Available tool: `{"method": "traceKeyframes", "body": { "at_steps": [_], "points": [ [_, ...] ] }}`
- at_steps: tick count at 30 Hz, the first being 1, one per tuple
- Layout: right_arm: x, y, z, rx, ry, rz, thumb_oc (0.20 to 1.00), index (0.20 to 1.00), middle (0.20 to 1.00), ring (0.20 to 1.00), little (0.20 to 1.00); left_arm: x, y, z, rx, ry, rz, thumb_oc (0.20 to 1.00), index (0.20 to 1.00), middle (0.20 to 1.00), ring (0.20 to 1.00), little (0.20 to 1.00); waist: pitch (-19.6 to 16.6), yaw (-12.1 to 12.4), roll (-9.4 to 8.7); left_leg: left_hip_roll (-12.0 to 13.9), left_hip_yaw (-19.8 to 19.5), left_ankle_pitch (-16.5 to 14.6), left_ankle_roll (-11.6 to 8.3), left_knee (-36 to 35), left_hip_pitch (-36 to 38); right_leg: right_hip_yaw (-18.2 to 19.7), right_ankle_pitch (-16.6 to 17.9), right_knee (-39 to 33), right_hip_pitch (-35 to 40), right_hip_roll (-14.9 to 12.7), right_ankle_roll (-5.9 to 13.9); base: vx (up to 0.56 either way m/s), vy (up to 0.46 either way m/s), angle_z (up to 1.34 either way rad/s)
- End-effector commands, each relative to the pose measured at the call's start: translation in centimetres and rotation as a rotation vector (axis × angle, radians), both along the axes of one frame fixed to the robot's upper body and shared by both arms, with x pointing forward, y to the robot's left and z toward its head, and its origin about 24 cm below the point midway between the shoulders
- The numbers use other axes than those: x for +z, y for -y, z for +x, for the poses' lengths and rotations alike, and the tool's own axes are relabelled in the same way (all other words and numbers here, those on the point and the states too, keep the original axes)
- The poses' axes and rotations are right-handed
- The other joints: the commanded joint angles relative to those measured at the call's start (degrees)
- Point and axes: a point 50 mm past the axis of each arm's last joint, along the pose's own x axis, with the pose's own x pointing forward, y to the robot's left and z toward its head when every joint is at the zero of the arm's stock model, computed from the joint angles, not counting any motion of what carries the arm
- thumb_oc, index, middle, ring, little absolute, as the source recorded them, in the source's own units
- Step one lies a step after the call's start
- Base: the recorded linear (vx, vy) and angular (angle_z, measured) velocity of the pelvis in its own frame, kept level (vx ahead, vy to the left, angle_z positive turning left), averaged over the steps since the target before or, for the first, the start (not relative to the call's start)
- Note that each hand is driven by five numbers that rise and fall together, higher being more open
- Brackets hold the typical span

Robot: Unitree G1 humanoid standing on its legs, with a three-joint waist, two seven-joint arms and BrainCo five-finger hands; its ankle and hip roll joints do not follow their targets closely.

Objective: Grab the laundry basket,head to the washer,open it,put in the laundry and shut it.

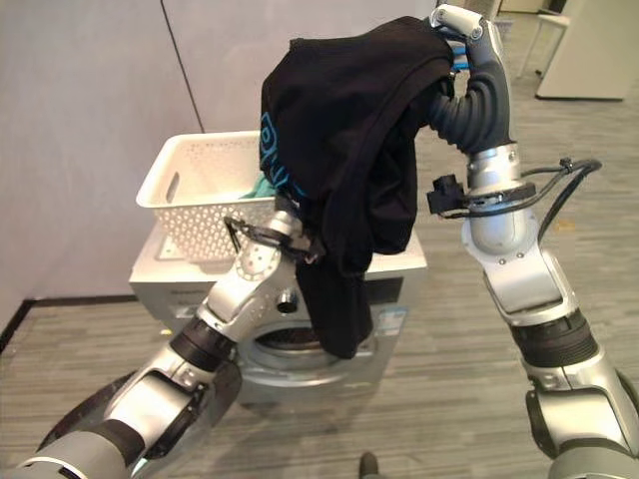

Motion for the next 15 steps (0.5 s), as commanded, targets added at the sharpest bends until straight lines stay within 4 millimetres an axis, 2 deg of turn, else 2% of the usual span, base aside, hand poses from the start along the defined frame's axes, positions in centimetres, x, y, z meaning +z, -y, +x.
{"method": "traceKeyframes", "body": {
  "at_steps": [1, 2, 3, 4, 10, 15],
  "points": [
    [1.1, 0.9, -0.1, -0.026, 0.079, 0.069, 0.253, 0.253, 0.253, 0.253, 0.253, 3.3, -0.3, -0.9, -0.008, 0.182, -0.068, 0.2, 0.2, 0.2, 0.2, 0.2, -1.94, 0.12, -0.23, 0.41, 2.35, 0.5, 0.81, 0.14, -4.71, 0.18, -10.39, 0.06, 7.38, -1.32, 1.78, 0.02, -0.01, -0.2],
    [0.7, 1.2, -0.2, -0.033, 0.069, 0.075, 0.316, 0.316, 0.316, 0.316, 0.316, 3.2, -0.6, -1.0, 0.002, 0.184, -0.073, 0.2, 0.2, 0.2, 0.2, 0.2, -1.91, 0.06, -0.23, 0.42, 2.42, 0.45, 0.81, 0.14, -4.66, 0.28, -10.38, 0.06, 7.33, -1.33, 1.81, 0.03, -0.02, -0.22],
    [-0.1, 1.7, -0.4, -0.041, 0.054, 0.09, 0.529, 0.529, 0.529, 0.529, 0.529, 3.2, -1.1, -1.1, 0.02, 0.202, -0.066, 0.2, 0.2, 0.2, 0.2, 0.2, -1.93, 0.01, -0.17, 0.41, 2.53, 0.42, 0.82, 0.14, -4.65, 0.4, -10.35, 0.06, 7.24, -1.32, 1.8, 0.02, -0.022, -0.18],
    [-0.6, 2.1, -0.6, -0.045, 0.04, 0.095, 1.0, 1.0, 1.0, 1.0, 1.0, 3.1, -1.4, -1.2, 0.022, 0.208, -0.064, 0.2, 0.2, 0.2, 0.2, 0.2, -2.01, -0.04, -0.19, 0.4, 2.6, 0.34, 0.84, 0.14, -4.6, 0.48, -10.34, 0.06, 7.24, -1.33, 1.83, 0.02, -0.032, -0.03],
    [-3.8, 5.9, -2.4, -0.073, -0.057, 0.199, 1.0, 1.0, 1.0, 1.0, 1.0, 3.3, -4.3, -2.2, 0.07, 0.263, -0.089, 0.2, 0.2, 0.2, 0.2, 0.2, -1.94, -1.07, 0.36, 0.48, 3.35, 0.1, 0.91, 0.14, -4.41, 1.22, -10.15, 0.06, 6.87, -1.45, 1.99, 0.0, -0.01, -0.03],
    [-6.5, 10.0, -4.4, -0.233, -0.086, 0.328, 1.0, 1.0, 1.0, 1.0, 1.0, 3.5, -6.9, -3.4, 0.109, 0.314, -0.12, 0.2, 0.2, 0.2, 0.2, 0.2, -1.87, -2.0, 1.3, 0.34, 3.78, -0.15, 1.01, 0.14, -4.11, 1.67, -10.21, 0.06, 6.8, -1.54, 2.05, 0.01, -0.015, -0.12]
  ]
}}
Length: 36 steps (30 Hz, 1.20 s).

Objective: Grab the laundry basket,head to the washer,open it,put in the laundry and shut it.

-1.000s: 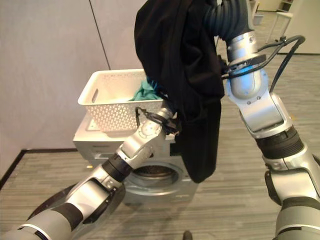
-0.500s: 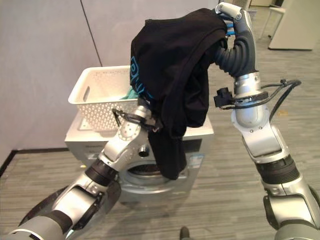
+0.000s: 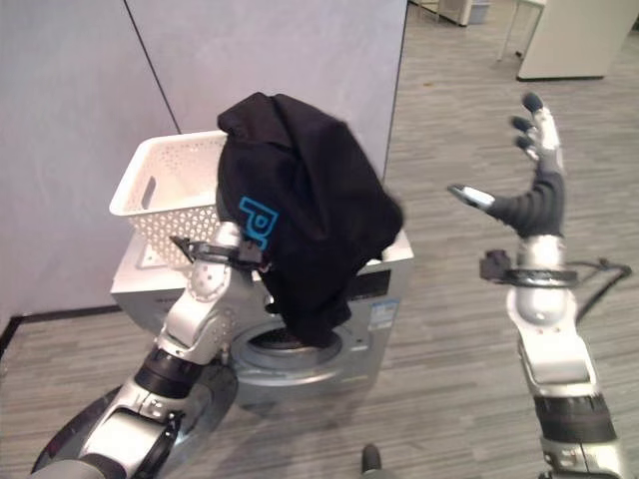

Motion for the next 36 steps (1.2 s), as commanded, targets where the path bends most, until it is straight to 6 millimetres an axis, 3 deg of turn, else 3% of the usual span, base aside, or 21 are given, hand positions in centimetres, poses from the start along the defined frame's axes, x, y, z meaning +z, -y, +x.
{"method": "traceKeyframes", "body": {
  "at_steps": [1, 3, 7, 8, 10, 12, 13, 14, 15, 16, 18, 21, 24, 29, 32, 35, 36],
  "points": [
    [1.0, 2.0, -1.3, -0.095, 0.138, 0.08, 1.0, 1.0, 1.0, 1.0, 1.0, 3.3, -0.7, -1.3, -0.007, 0.211, -0.013, 0.2, 0.2, 0.2, 0.2, 0.2, -2.95, -1.54, -0.04, 0.45, 0.84, 0.21, 0.69, 0.23, -4.67, -1.05, -10.2, 0.51, 7.82, -2.0, 2.13, 0.0, 0.0, 0.0],
    [0.1, 2.8, -1.7, -0.164, 0.116, 0.082, 1.0, 1.0, 1.0, 1.0, 1.0, 3.2, -1.1, -1.6, 0.003, 0.217, -0.017, 0.2, 0.2, 0.2, 0.2, 0.2, -3.14, -1.57, 0.08, 0.42, 0.8, 0.16, 0.7, 0.23, -4.64, -1.06, -10.23, 0.51, 7.84, -2.0, 2.11, 0.0, 0.0, 0.0],
    [-5.1, 6.5, -2.9, -0.468, -0.134, 0.02, 1.0, 1.0, 1.0, 1.0, 1.0, 4.3, -3.0, -2.3, 0.071, 0.285, -0.011, 0.2, 0.2, 0.2, 0.2, 0.2, -2.88, -1.93, 0.71, 0.37, 0.68, 0.07, 0.67, 0.23, -4.47, -1.12, -10.28, 0.51, 8.0, -2.04, 2.15, 0.0, -0.008, 0.0],
    [-8.7, 8.1, -3.8, -0.567, -0.303, 0.014, 1.0, 1.0, 1.0, 1.0, 1.0, 4.8, -3.2, -2.4, 0.078, 0.308, -0.015, 0.2, 0.2, 0.2, 0.2, 0.2, -2.77, -1.82, 0.83, 0.34, 0.28, 0.1, 0.63, 0.23, -4.59, -1.5, -10.39, 0.51, 8.15, -2.11, 2.15, -0.03, -0.032, 0.02],
    [-12.5, 9.1, -5.3, -0.63, -0.47, 0.051, 1.0, 1.0, 1.0, 1.0, 1.0, 5.0, -3.6, -3.0, 0.076, 0.338, -0.022, 0.2, 0.2, 0.2, 0.2, 0.2, -2.4, -1.28, 0.9, 0.26, -0.11, 0.28, 0.63, 0.23, -4.93, -1.95, -10.4, 0.51, 8.09, -2.2, 2.11, 0.0, -0.011, 0.02],
    [-17.7, 9.4, -7.1, -0.662, -0.695, 0.132, 1.0, 1.0, 1.0, 1.0, 1.0, 4.0, -3.9, -3.4, 0.053, 0.307, -0.036, 0.2, 0.2, 0.2, 0.2, 0.2, -2.07, -0.69, 0.85, 0.23, -0.6, 0.09, 0.58, 0.23, -4.86, -2.66, -10.85, 0.51, 8.58, -2.29, 2.21, -0.01, -0.018, 0.01],
    [-21.3, 8.6, -8.1, -0.645, -0.835, 0.225, 1.0, 1.0, 1.0, 1.0, 1.0, 2.6, -3.8, -3.5, 0.026, 0.252, -0.04, 0.2, 0.2, 0.2, 0.2, 0.2, -1.59, 0.04, 0.75, 0.21, -0.98, 0.59, 0.6, 0.23, -5.27, -2.91, -10.62, 0.51, 8.37, -2.32, 2.0, -0.04, -0.028, 0.04],
    [-21.4, 8.6, -8.1, -0.643, -0.837, 0.226, 1.0, 1.0, 1.0, 1.0, 1.0, 2.6, -3.9, -3.6, 0.026, 0.25, -0.039, 0.2, 0.2, 0.2, 0.2, 0.2, -1.76, -0.05, 0.66, 0.21, -1.0, 0.61, 0.59, 0.23, -5.31, -2.93, -10.63, 0.51, 8.34, -2.32, 1.99, -0.03, -0.033, 0.04],
    [-25.3, 7.3, -9.5, -0.619, -0.998, 0.334, 1.0, 1.0, 1.0, 1.0, 1.0, 1.0, -3.9, -3.8, -0.006, 0.191, -0.035, 0.2, 0.2, 0.2, 0.2, 0.2, -1.05, 0.92, 0.71, 0.23, -1.26, 0.48, 0.46, 0.23, -5.13, -3.4, -10.92, 0.51, 8.77, -2.33, 1.95, -0.02, -0.026, 0.03],
    [-27.3, 6.3, -10.2, -0.594, -1.094, 0.364, 1.0, 1.0, 1.0, 1.0, 1.0, 0.0, -3.9, -4.2, -0.025, 0.158, -0.024, 0.2, 0.2, 0.2, 0.2, 0.2, -0.77, 1.55, 0.58, 0.23, -1.43, 0.89, 0.43, 0.23, -5.45, -3.56, -10.75, 0.51, 8.59, -2.31, 1.81, -0.02, -0.031, 0.03],
    [-28.3, 5.7, -10.5, -0.571, -1.145, 0.386, 1.0, 1.0, 1.0, 1.0, 1.0, -0.6, -4.2, -4.6, -0.031, 0.14, -0.007, 0.2, 0.2, 0.2, 0.2, 0.2, -0.61, 2.09, 0.56, 0.2, -1.67, 1.06, 0.38, 0.23, -5.75, -3.77, -10.76, 0.51, 8.47, -2.29, 1.78, 0.0, 0.0, 0.0],
    [-32.3, 2.7, -13.0, -0.483, -1.4, 0.419, 1.0, 1.0, 1.0, 1.0, 1.0, -2.2, -4.9, -5.8, -0.034, 0.099, 0.046, 0.2, 0.2, 0.2, 0.2, 0.2, 0.52, 4.27, 0.68, 0.22, -2.34, 1.31, 0.03, 0.23, -6.01, -4.72, -11.02, 0.51, 8.65, -2.28, 1.74, -0.01, -0.018, 0.12],
    [-35.3, -0.7, -15.4, -0.317, -1.679, 0.308, 1.0, 1.0, 1.0, 1.0, 1.0, -2.6, -6.2, -6.9, 0.006, 0.104, 0.122, 0.2, 0.2, 0.2, 0.2, 0.2, 1.52, 7.16, 0.7, 0.23, -3.76, 2.1, -0.51, 0.23, -7.09, -6.53, -11.46, 0.51, 8.76, -2.32, 1.51, -0.02, -0.04, 0.19],
    [-36.5, -3.5, -15.9, -0.171, -1.819, 0.202, 1.0, 1.0, 1.0, 1.0, 1.0, -2.5, -7.5, -8.1, 0.047, 0.116, 0.179, 0.2, 0.2, 0.2, 0.2, 0.2, 2.17, 9.65, 1.53, 0.0, -5.86, 3.31, -0.98, 0.23, -8.72, -8.81, -12.02, 0.51, 8.82, -2.45, 1.17, -0.01, -0.026, 0.37],
    [-36.6, -4.4, -15.4, -0.127, -1.822, 0.202, 1.0, 1.0, 1.0, 1.0, 1.0, -3.8, -8.4, -8.8, 0.075, 0.059, 0.211, 0.2, 0.2, 0.2, 0.2, 0.2, 3.03, 10.87, 2.28, -0.07, -7.04, 3.94, -1.25, 0.23, -9.65, -10.18, -12.4, 0.51, 8.81, -2.45, 0.95, -0.01, -0.023, 0.38],
    [-36.2, -4.5, -14.1, -0.111, -1.788, 0.168, 1.0, 1.0, 1.0, 1.0, 1.0, -6.9, -8.7, -8.7, 0.074, -0.087, 0.229, 0.2, 0.2, 0.2, 0.2, 0.2, 4.52, 11.76, 2.95, -0.28, -8.03, 4.69, -1.33, 0.23, -11.03, -11.05, -12.33, 0.51, 8.1, -2.46, 0.75, -0.07, -0.019, 0.25],
    [-35.8, -4.2, -13.0, -0.115, -1.753, 0.152, 1.0, 1.0, 1.0, 1.0, 1.0, -9.4, -8.8, -8.6, 0.064, -0.191, 0.283, 0.2, 0.2, 0.2, 0.2, 0.2, 6.09, 12.1, 3.46, -0.27, -8.26, 5.08, -1.43, 0.23, -11.93, -11.48, -12.27, 0.51, 7.36, -2.46, 0.82, -0.08, -0.01, 0.17]
  ]
}}
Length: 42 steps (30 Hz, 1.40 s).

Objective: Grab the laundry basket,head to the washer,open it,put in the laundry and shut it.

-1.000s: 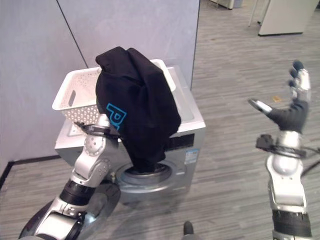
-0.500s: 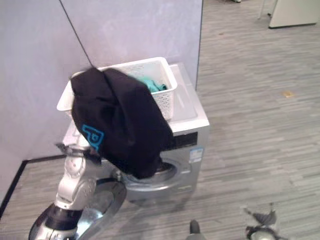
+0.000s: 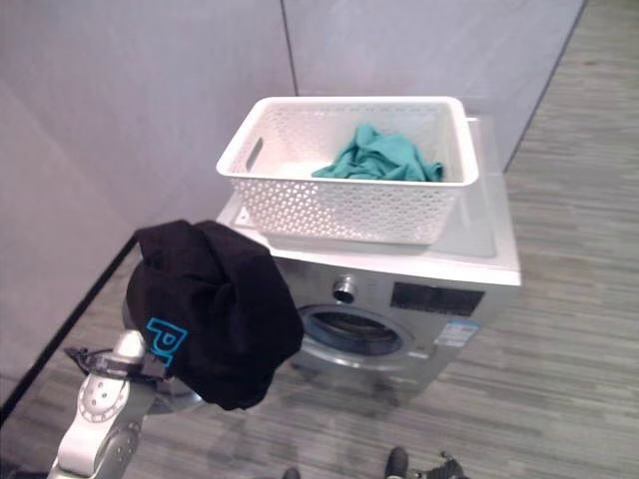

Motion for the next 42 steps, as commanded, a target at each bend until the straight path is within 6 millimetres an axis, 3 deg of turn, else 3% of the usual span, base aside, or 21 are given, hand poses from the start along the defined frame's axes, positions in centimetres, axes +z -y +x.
{"method": "traceKeyframes", "body": {
  "at_steps": [1, 2, 8, 13, 21, 24, 28, 30, 31, 35, 38, 39, 40, 42],
  "points": [
    [0.2, -1.4, 2.2, 0.047, 0.045, 0.016, 1.0, 1.0, 1.0, 1.0, 1.0, 1.6, 0.9, 0.9, -0.08, 0.118, 0.086, 0.2, 0.2, 0.2, 0.2, 0.2, 1.71, -1.45, -1.7, -1.07, 1.47, 3.93, 0.39, -0.17, -8.33, -1.58, -10.52, 0.55, 5.04, -0.8, 0.57, -0.11, -0.018, 0.24],
    [0.6, -1.2, 3.0, 0.051, 0.073, -0.001, 1.0, 1.0, 1.0, 1.0, 1.0, -0.8, 1.0, 0.9, -0.084, 0.011, 0.09, 0.2, 0.2, 0.2, 0.2, 0.2, 3.05, -1.33, -1.43, -0.93, 1.36, 4.31, 0.32, -0.17, -9.44, -1.75, -10.35, 0.55, 3.88, -0.76, 0.61, -0.06, -0.011, 0.21],
    [1.8, -0.7, 6.0, 0.076, 0.155, -0.063, 1.0, 1.0, 1.0, 1.0, 1.0, -4.1, 3.0, 1.5, -0.102, -0.117, 0.036, 0.2, 0.2, 0.2, 0.2, 0.2, 7.94, -1.65, -1.17, 0.04, 2.12, 6.18, 0.06, -0.17, -15.15, -0.52, -8.43, 0.55, -2.95, -0.39, 0.67, -0.12, -0.004, -0.02],
    [2.6, -0.6, 7.8, 0.074, 0.184, -0.106, 1.0, 1.0, 1.0, 1.0, 1.0, -4.7, 4.5, 2.0, -0.119, -0.133, 0.018, 0.2, 0.2, 0.2, 0.2, 0.2, 9.22, -1.26, -1.65, 0.7, 3.13, 7.57, -0.45, -0.17, -20.34, 0.58, -7.11, 0.55, -8.45, -0.17, 0.95, -0.09, -0.011, -0.16],
    [4.9, -2.1, 12.6, 0.142, 0.311, -0.143, 1.0, 1.0, 1.0, 1.0, 1.0, -6.6, 7.2, 2.9, -0.168, -0.209, -0.007, 0.2, 0.2, 0.2, 0.2, 0.2, 12.43, -1.0, -1.53, 1.37, 4.75, 8.86, -0.84, -0.17, -26.29, 2.02, -5.51, 0.55, -15.33, -0.28, 0.97, -0.04, 0.005, -0.09],
    [6.7, -3.9, 15.6, 0.16, 0.431, -0.129, 1.0, 1.0, 1.0, 1.0, 1.0, -6.9, 8.2, 4.8, -0.128, -0.236, -0.037, 0.2, 0.2, 0.2, 0.2, 0.2, 14.19, -1.53, -2.53, 1.72, 5.73, 9.51, -0.89, -0.17, -29.34, 2.88, -4.35, 0.55, -19.01, -0.2, 1.2, -0.03, 0.004, -0.1],
    [8.0, -5.9, 17.3, 0.211, 0.519, -0.11, 1.0, 1.0, 1.0, 1.0, 1.0, -6.9, 9.0, 6.4, -0.087, -0.244, -0.041, 0.2, 0.2, 0.2, 0.2, 0.2, 15.48, -2.28, -3.77, 1.93, 5.82, 8.67, -1.38, -0.17, -31.0, 3.76, -4.67, 0.55, -21.17, 0.22, 1.66, 0.02, -0.004, -0.17],
    [9.2, -7.5, 18.5, 0.257, 0.6, -0.097, 1.0, 1.0, 1.0, 1.0, 1.0, -6.3, 9.2, 8.4, -0.012, -0.237, -0.055, 0.2, 0.2, 0.2, 0.2, 0.2, 16.47, -3.27, -5.23, 2.3, 6.05, 9.2, -1.61, -0.17, -33.55, 3.62, -4.02, 0.55, -23.85, 0.39, 1.7, 0.02, -0.019, -0.11],
    [9.3, -7.5, 18.5, 0.257, 0.601, -0.098, 1.0, 1.0, 1.0, 1.0, 1.0, -6.2, 9.3, 8.4, -0.011, -0.236, -0.056, 0.2, 0.2, 0.2, 0.2, 0.2, 16.45, -3.3, -5.21, 2.29, 6.03, 9.23, -1.61, -0.17, -33.66, 3.6, -4.01, 0.55, -23.95, 0.38, 1.7, 0.0, -0.017, -0.06],
    [10.3, -8.6, 19.4, 0.27, 0.663, -0.094, 1.0, 1.0, 1.0, 1.0, 1.0, -3.8, 9.2, 11.7, 0.105, -0.181, -0.072, 0.2, 0.2, 0.2, 0.2, 0.2, 17.59, -5.01, -6.92, 2.55, 6.17, 9.95, -1.78, 0.04, -37.03, 3.37, -3.44, 0.55, -27.0, 0.51, 1.74, 0.01, -0.004, -0.02],
    [10.3, -9.1, 19.3, 0.287, 0.672, -0.086, 1.0, 1.0, 1.0, 1.0, 1.0, -0.4, 8.1, 14.1, 0.209, -0.09, -0.096, 0.2, 0.2, 0.2, 0.2, 0.2, 18.15, -6.71, -8.07, 2.48, 5.64, 9.61, -1.98, 1.53, -39.97, 2.77, -3.09, 0.64, -28.69, 0.29, 1.76, 0.01, -0.018, 0.03],
    [10.3, -9.4, 19.2, 0.297, 0.683, -0.079, 1.0, 1.0, 1.0, 1.0, 1.0, 2.1, 6.9, 15.2, 0.274, -0.02, -0.134, 0.2, 0.2, 0.2, 0.2, 0.2, 18.26, -7.54, -8.67, 2.48, 5.16, 9.12, -2.02, 2.91, -42.17, 2.25, -3.37, 1.77, -30.22, 0.27, 1.65, 0.01, -0.027, 0.1],
    [10.3, -9.4, 19.2, 0.297, 0.684, -0.079, 1.0, 1.0, 1.0, 1.0, 1.0, 2.1, 6.9, 15.2, 0.275, -0.019, -0.134, 0.2, 0.2, 0.2, 0.2, 0.2, 18.19, -7.63, -8.65, 2.48, 5.09, 9.07, -2.02, 3.06, -42.39, 2.2, -3.43, 1.87, -30.38, 0.24, 1.65, 0.01, -0.019, 0.19],
    [10.3, -9.6, 19.1, 0.3, 0.696, -0.066, 1.0, 1.0, 1.0, 1.0, 1.0, 4.5, 5.7, 16.0, 0.34, 0.05, -0.183, 0.2, 0.2, 0.2, 0.2, 0.2, 18.09, -8.49, -9.2, 2.56, 4.46, 8.08, -1.96, 5.27, -45.08, 1.67, -4.15, 4.16, -32.69, 0.04, 1.58, 0.01, -0.024, 0.21]
  ]
}}
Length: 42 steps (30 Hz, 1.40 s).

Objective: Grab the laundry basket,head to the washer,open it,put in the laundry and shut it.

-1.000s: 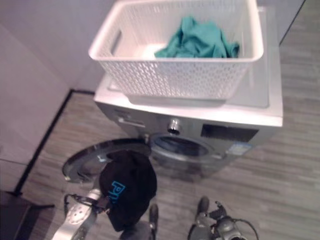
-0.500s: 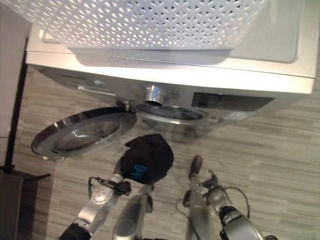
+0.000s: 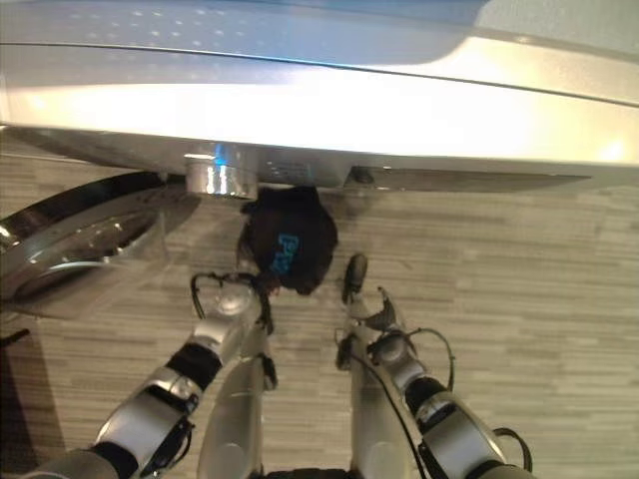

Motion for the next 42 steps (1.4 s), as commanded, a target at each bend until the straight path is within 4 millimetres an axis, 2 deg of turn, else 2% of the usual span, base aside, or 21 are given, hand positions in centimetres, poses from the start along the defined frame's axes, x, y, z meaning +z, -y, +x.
{"method": "traceKeyframes", "body": {
  "at_steps": [1, 7, 9, 10, 12, 15, 20, 24, 26, 27, 29, 30, 31, 32, 33, 34, 35, 38, 39, 40, 42],
  "points": [
    [-0.7, -0.2, -1.0, 0.006, 0.0, -0.003, 1.0, 1.0, 1.0, 1.0, 1.0, 1.8, -2.0, -0.6, 0.111, 0.135, -0.069, 0.2, 0.2, 0.2, 0.2, 0.2, -3.24, 0.5, 1.31, 1.01, 1.23, 3.4, 0.54, 1.39, -9.32, -2.01, -11.95, 4.66, 3.25, -2.3, 6.44, 0.01, -0.029, 0.11],
    [0.7, -2.1, -0.5, 0.062, 0.09, 0.073, 1.0, 1.0, 1.0, 1.0, 1.0, 10.4, -5.0, 0.8, 0.26, 0.344, -0.139, 0.2, 0.2, 0.2, 0.2, 0.2, -3.93, -2.3, -0.55, 2.26, -1.61, -1.17, 1.04, 10.11, -17.52, -2.01, -15.77, 14.4, -5.4, -2.11, 5.74, 0.01, -0.035, 0.13],
    [1.2, -2.3, -0.3, 0.069, 0.112, 0.084, 1.0, 1.0, 1.0, 1.0, 1.0, 11.6, -5.5, 1.0, 0.278, 0.363, -0.139, 0.2, 0.2, 0.2, 0.2, 0.2, -4.15, -2.78, -0.79, 2.33, -2.3, -1.8, 1.21, 11.77, -19.35, -1.91, -16.5, 16.41, -7.21, -2.2, 5.59, 0.0, 0.0, 0.0],
    [2.1, -2.4, 0.1, 0.08, 0.163, 0.104, 1.0, 1.0, 1.0, 1.0, 1.0, 14.8, -5.7, 1.3, 0.28, 0.41, -0.1, 0.2, 0.2, 0.2, 0.2, 0.2, -4.32, -3.99, -1.02, 2.8, -3.72, -3.42, 2.05, 15.68, -22.53, -1.16, -18.21, 21.41, -10.68, -2.24, 5.12, 0.0, 0.0, 0.0],
    [3.1, -2.2, 0.5, 0.09, 0.205, 0.102, 1.0, 1.0, 1.0, 1.0, 1.0, 17.0, -5.8, 1.4, 0.273, 0.443, -0.076, 0.2, 0.2, 0.2, 0.2, 0.2, -4.3, -4.82, -0.77, 2.75, -4.89, -5.36, 2.84, 19.7, -25.84, -0.92, -19.99, 25.49, -13.74, -2.65, 4.84, 0.01, 0.007, -0.06],
    [3.3, -0.3, 1.1, 0.056, 0.19, 0.069, 1.0, 1.0, 1.0, 1.0, 1.0, 24.0, -1.4, 1.4, 0.099, 0.513, -0.005, 0.2, 0.2, 0.2, 0.2, 0.2, -5.5, -6.28, 1.32, 2.15, -6.53, -7.73, 4.19, 25.46, -33.18, -0.2, -23.81, 34.01, -21.03, -4.09, 4.29, 0.07, 0.019, 0.01],
    [3.2, 1.3, 0.8, 0.027, 0.18, 0.064, 1.0, 1.0, 1.0, 1.0, 1.0, 27.0, -0.5, 1.3, 0.05, 0.505, 0.021, 0.2, 0.2, 0.2, 0.2, 0.2, -6.54, -6.66, 2.38, 2.07, -6.74, -9.11, 4.36, 28.75, -36.42, 0.54, -25.39, 36.97, -24.0, -4.19, 3.87, 0.04, -0.004, 0.13],
    [4.4, 3.6, 0.9, 0.0, 0.217, 0.051, 1.0, 1.0, 1.0, 1.0, 1.0, 29.8, -5.1, 1.1, 0.158, 0.408, 0.121, 0.2, 0.2, 0.2, 0.2, 0.2, -7.47, -6.85, 3.31, 2.23, -6.25, -10.39, 4.54, 31.31, -37.54, 1.27, -26.17, 38.03, -24.86, -3.87, 3.48, 0.06, -0.004, -0.02],
    [4.6, 3.9, 0.9, -0.005, 0.225, 0.046, 1.0, 1.0, 1.0, 1.0, 1.0, 30.7, -4.9, 0.8, 0.142, 0.421, 0.073, 0.2, 0.2, 0.2, 0.2, 0.2, -7.57, -6.98, 3.68, 2.03, -6.21, -10.47, 4.57, 31.26, -37.58, 1.39, -26.25, 38.0, -24.91, -3.93, 3.46, 0.04, -0.017, -0.09],
    [5.0, 4.5, 0.9, -0.017, 0.242, 0.041, 1.0, 1.0, 1.0, 1.0, 1.0, 32.8, -4.6, -0.4, 0.133, 0.496, 0.063, 0.2, 0.2, 0.2, 0.2, 0.2, -7.8, -7.12, 3.96, 1.97, -6.12, -10.45, 4.54, 30.93, -37.55, 1.42, -26.27, 37.61, -24.78, -4.08, 3.57, 0.04, -0.015, -0.07],
    [6.6, 6.6, 0.8, -0.035, 0.311, 0.006, 1.0, 1.0, 1.0, 1.0, 1.0, 39.8, 0.6, -5.7, 0.01, 0.761, 0.061, 0.2, 0.2, 0.2, 0.2, 0.2, -8.27, -7.94, 4.59, 1.63, -5.81, -9.87, 4.32, 28.93, -37.16, 1.49, -25.77, 35.44, -24.26, -4.06, 3.67, 0.06, -0.027, 0.08],
    [6.6, 6.6, 0.8, -0.036, 0.312, 0.007, 1.0, 1.0, 1.0, 1.0, 1.0, 39.9, 0.7, -5.8, 0.009, 0.762, 0.061, 0.2, 0.2, 0.2, 0.2, 0.2, -8.2, -7.88, 4.56, 1.63, -5.81, -9.84, 4.33, 28.88, -37.14, 1.49, -25.74, 35.4, -24.24, -4.05, 3.67, 0.06, -0.023, 0.16],
    [7.0, 7.2, 0.3, -0.065, 0.353, 0.025, 1.0, 1.0, 1.0, 1.0, 1.0, 42.2, 2.2, -9.0, -0.051, 0.939, 0.001, 0.2, 0.2, 0.2, 0.2, 0.2, -8.53, -8.86, 4.57, 1.67, -5.65, -9.6, 4.12, 27.37, -37.09, 1.58, -25.32, 33.2, -23.95, -4.04, 3.9, 0.03, -0.021, 0.13],
    [6.9, 7.5, -0.6, -0.074, 0.364, 0.03, 1.0, 1.0, 1.0, 1.0, 1.0, 42.4, 3.8, -10.6, -0.117, 1.032, 0.002, 0.2, 0.2, 0.2, 0.2, 0.2, -8.45, -9.35, 4.31, 1.65, -5.36, -9.01, 4.02, 25.9, -36.95, 1.53, -24.85, 31.65, -23.53, -3.76, 4.02, 0.04, -0.026, 0.11],
    [6.7, 8.1, -1.2, -0.084, 0.362, 0.017, 1.0, 1.0, 1.0, 1.0, 1.0, 41.8, 4.0, -10.1, -0.079, 1.026, 0.047, 0.2, 0.2, 0.2, 0.2, 0.2, -8.98, -9.41, 4.35, 1.58, -5.27, -8.65, 3.98, 25.2, -36.6, 1.64, -24.55, 30.93, -23.22, -3.62, 4.01, 0.01, -0.028, 0.11],
    [6.5, 9.1, -1.6, -0.098, 0.35, -0.007, 1.0, 1.0, 1.0, 1.0, 1.0, 40.8, 4.1, -8.6, -0.055, 0.951, 0.117, 0.627, 0.627, 0.627, 0.627, 0.627, -9.52, -9.42, 4.54, 1.46, -5.27, -8.21, 3.92, 24.43, -36.37, 1.89, -24.25, 30.25, -23.02, -3.53, 4.04, 0.02, -0.01, 0.14],
    [5.7, 10.2, -2.5, -0.121, 0.308, -0.022, 1.0, 1.0, 1.0, 1.0, 1.0, 40.0, 2.9, -6.7, 0.056, 0.845, 0.372, 1.0, 1.0, 1.0, 1.0, 1.0, -9.99, -9.3, 5.36, 1.34, -5.13, -7.57, 3.94, 23.77, -36.0, 2.2, -23.85, 30.27, -23.03, -3.3, 4.04, 0.02, 0.001, 0.08],
    [5.0, 10.6, -2.9, -0.119, 0.276, -0.025, 1.0, 1.0, 1.0, 1.0, 1.0, 40.0, 2.9, -6.3, 0.181, 0.809, 0.646, 1.0, 1.0, 1.0, 1.0, 1.0, -10.08, -8.88, 5.4, 1.17, -5.1, -7.09, 3.91, 22.88, -35.4, 2.13, -23.73, 30.01, -22.61, -3.17, 3.95, 0.0, 0.01, -0.05],
    [4.4, 11.4, -3.3, -0.118, 0.238, -0.041, 1.0, 1.0, 1.0, 1.0, 1.0, 39.9, 1.4, -5.4, 0.44, 0.706, 1.033, 1.0, 1.0, 1.0, 1.0, 1.0, -10.2, -8.74, 5.91, 1.31, -4.87, -6.74, 3.8, 22.49, -35.08, 2.05, -23.4, 29.66, -22.54, -3.15, 4.09, -0.01, 0.022, -0.07],
    [4.3, 11.4, -3.3, -0.109, 0.227, -0.043, 1.0, 1.0, 1.0, 1.0, 1.0, 40.3, 1.3, -5.7, 0.583, 0.695, 1.217, 1.0, 1.0, 1.0, 1.0, 1.0, -10.04, -8.74, 5.76, 1.33, -4.97, -6.53, 3.72, 22.33, -34.96, 2.03, -23.15, 29.52, -22.47, -3.09, 4.18, -0.01, 0.023, -0.03],
    [4.3, 11.1, -3.1, -0.106, 0.231, -0.037, 1.0, 1.0, 1.0, 1.0, 1.0, 40.4, 1.4, -5.8, 0.59, 0.699, 1.226, 1.0, 1.0, 1.0, 1.0, 1.0, -9.79, -8.8, 5.41, 1.32, -4.96, -6.5, 3.71, 22.3, -34.9, 2.03, -23.13, 29.5, -22.42, -3.1, 4.19, 0.0, 0.0, 0.0]
  ]
}}
